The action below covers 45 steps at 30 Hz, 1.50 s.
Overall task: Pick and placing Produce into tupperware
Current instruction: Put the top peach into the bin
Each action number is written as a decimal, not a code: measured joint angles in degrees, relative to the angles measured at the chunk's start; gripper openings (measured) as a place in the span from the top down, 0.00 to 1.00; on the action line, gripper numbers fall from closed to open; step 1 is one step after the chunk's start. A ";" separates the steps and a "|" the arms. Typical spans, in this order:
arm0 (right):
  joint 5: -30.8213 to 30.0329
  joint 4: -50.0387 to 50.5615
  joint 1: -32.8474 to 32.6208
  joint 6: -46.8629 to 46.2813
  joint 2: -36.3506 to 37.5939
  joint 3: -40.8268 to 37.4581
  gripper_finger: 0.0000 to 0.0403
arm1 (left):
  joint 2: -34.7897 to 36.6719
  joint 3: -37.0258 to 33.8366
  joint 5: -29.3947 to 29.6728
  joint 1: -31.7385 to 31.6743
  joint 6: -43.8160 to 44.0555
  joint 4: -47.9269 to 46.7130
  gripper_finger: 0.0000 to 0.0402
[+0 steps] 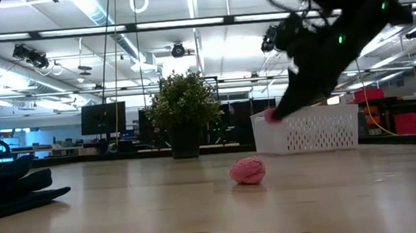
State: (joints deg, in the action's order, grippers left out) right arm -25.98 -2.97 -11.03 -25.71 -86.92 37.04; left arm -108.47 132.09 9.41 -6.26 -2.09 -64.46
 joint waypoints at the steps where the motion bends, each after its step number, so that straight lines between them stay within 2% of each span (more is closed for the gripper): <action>1: -0.04 1.53 0.00 0.43 2.41 0.00 0.96 | -0.02 0.00 0.02 0.00 0.00 -0.26 0.57; 4: -3.29 6.46 0.01 1.58 10.26 0.02 0.91 | -0.02 0.00 0.02 0.00 0.06 -0.36 0.58; 8: -13.98 13.32 1.11 4.67 20.61 0.04 0.88 | -0.02 0.00 0.01 0.00 1.31 -0.43 0.58; 10: -17.23 16.66 2.86 5.26 25.07 0.04 0.88 | -0.02 0.00 0.01 0.00 1.79 -0.45 0.58; 13: -16.96 21.24 6.79 5.11 30.11 0.07 0.91 | -0.02 0.00 0.00 0.01 1.88 -0.47 0.58; 17: -12.58 28.85 12.33 3.55 32.95 0.07 0.92 | -0.02 0.00 0.01 0.00 1.92 -0.50 0.58; 21: -8.59 34.68 17.40 2.30 31.76 0.07 0.90 | -0.02 -0.78 0.02 0.46 3.25 -0.52 0.58; 26: -3.81 34.29 21.46 1.26 27.57 0.07 0.89 | -0.04 -3.44 0.00 1.41 4.44 -0.52 0.58; 38: -0.62 28.65 24.22 1.62 13.17 0.07 0.89 | -0.07 -8.88 -0.01 1.58 4.44 -0.19 0.59; 45: 7.13 23.66 24.98 2.14 9.03 0.08 0.84 | -0.07 -8.90 0.00 1.57 4.42 0.09 0.59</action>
State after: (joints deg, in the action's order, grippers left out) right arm -18.85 20.70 13.96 -23.58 -77.90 37.12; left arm -108.53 123.20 9.41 -4.69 2.33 -64.37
